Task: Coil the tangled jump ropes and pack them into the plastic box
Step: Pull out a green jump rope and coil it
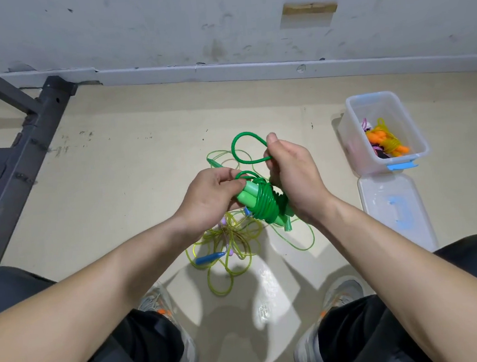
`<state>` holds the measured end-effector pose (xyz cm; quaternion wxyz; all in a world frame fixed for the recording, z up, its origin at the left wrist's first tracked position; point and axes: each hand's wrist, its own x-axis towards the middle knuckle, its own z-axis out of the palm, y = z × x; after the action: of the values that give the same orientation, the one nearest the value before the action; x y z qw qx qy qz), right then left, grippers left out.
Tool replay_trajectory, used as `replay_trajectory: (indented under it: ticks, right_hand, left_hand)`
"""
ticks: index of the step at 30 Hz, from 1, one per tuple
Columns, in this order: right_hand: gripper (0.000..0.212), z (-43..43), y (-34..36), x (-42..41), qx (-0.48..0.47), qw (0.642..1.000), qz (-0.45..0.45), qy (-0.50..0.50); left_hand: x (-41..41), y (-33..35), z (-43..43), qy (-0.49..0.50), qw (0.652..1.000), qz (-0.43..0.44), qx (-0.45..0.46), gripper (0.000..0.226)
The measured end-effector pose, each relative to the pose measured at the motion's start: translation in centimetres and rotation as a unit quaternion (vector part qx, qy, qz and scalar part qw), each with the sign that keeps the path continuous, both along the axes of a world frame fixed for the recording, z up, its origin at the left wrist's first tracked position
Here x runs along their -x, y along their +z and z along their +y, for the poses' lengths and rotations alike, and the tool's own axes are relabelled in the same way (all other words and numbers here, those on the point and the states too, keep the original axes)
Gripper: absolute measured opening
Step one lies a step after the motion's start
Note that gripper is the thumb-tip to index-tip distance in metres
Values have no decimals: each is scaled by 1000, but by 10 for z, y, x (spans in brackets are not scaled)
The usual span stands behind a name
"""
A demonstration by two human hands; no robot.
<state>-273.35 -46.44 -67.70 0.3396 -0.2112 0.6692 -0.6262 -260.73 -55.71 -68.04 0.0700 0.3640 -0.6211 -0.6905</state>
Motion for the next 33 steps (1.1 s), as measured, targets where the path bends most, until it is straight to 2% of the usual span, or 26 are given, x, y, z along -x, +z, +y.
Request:
replay_trajectory:
  ticks: [2, 6, 11, 13, 19, 24, 27, 30, 33]
  right_hand:
    - [41, -1, 0, 1, -4, 998, -53, -35]
    - [38, -1, -4, 3, 18, 995, -93, -40]
    - [31, 3, -11, 1, 42, 998, -47, -1]
    - [21, 4, -12, 2, 53, 997, -56, 12]
    - [27, 5, -7, 10, 21, 997, -44, 59]
    - [32, 1, -3, 11, -34, 995, -84, 52]
    - [49, 1, -5, 10, -108, 994, -5, 33]
    - [41, 4, -7, 8, -116, 991, 60, 36]
    - [34, 4, -9, 6, -90, 993, 68, 41]
  left_hand:
    - [1, -2, 2, 14, 1000, 1, 24, 17]
    - [2, -8, 6, 42, 993, -11, 114, 16]
    - [4, -10, 9, 64, 981, -22, 183, 22]
    - [4, -10, 10, 66, 979, -22, 194, 19]
    - [5, -10, 8, 67, 978, -17, 199, 19]
    - [5, -13, 0, 84, 978, -20, 190, 18]
    - [5, -15, 0, 86, 973, -22, 214, 18]
    - [5, -17, 0, 92, 971, -20, 217, 17]
    - [5, -19, -2, 103, 972, -20, 211, 15]
